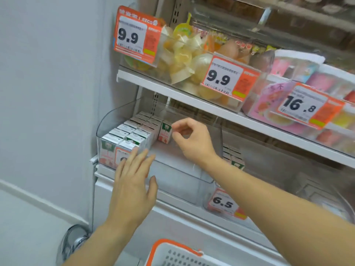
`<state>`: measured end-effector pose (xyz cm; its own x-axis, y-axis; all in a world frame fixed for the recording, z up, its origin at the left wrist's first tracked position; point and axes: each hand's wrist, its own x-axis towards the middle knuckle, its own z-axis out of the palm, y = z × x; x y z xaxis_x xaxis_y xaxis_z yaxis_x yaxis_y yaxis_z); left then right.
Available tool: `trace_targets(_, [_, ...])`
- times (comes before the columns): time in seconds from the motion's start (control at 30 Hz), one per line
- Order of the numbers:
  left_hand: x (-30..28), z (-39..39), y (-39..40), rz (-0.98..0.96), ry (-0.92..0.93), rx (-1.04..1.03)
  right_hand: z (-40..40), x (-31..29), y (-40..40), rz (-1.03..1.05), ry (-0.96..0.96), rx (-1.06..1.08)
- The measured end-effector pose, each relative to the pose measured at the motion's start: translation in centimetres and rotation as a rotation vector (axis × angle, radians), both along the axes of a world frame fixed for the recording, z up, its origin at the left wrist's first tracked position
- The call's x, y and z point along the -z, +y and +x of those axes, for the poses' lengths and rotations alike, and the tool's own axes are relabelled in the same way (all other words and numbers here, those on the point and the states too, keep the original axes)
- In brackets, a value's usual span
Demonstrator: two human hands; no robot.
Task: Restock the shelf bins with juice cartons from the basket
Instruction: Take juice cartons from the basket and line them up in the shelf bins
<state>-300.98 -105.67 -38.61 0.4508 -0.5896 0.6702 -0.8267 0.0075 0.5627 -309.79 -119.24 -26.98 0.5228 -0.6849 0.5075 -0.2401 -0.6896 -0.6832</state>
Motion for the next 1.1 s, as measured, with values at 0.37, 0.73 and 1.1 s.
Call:
trace_targets(0.37, [1.1,-11.9,4.1,0.574,0.094,0.466,-21.5,6.2,11.2,0.235,-0.091,-0.012])
trace_targets(0.73, [17.7,-17.3,12.1,1.046,0.161,0.376,-32.6,25.5,15.3,0.746,0.177,0.246])
trace_targets(1.1, [22.2,-16.5,13.7,1.085,0.264,0.326,-28.9,30.5,13.6,1.007,0.189,0.358])
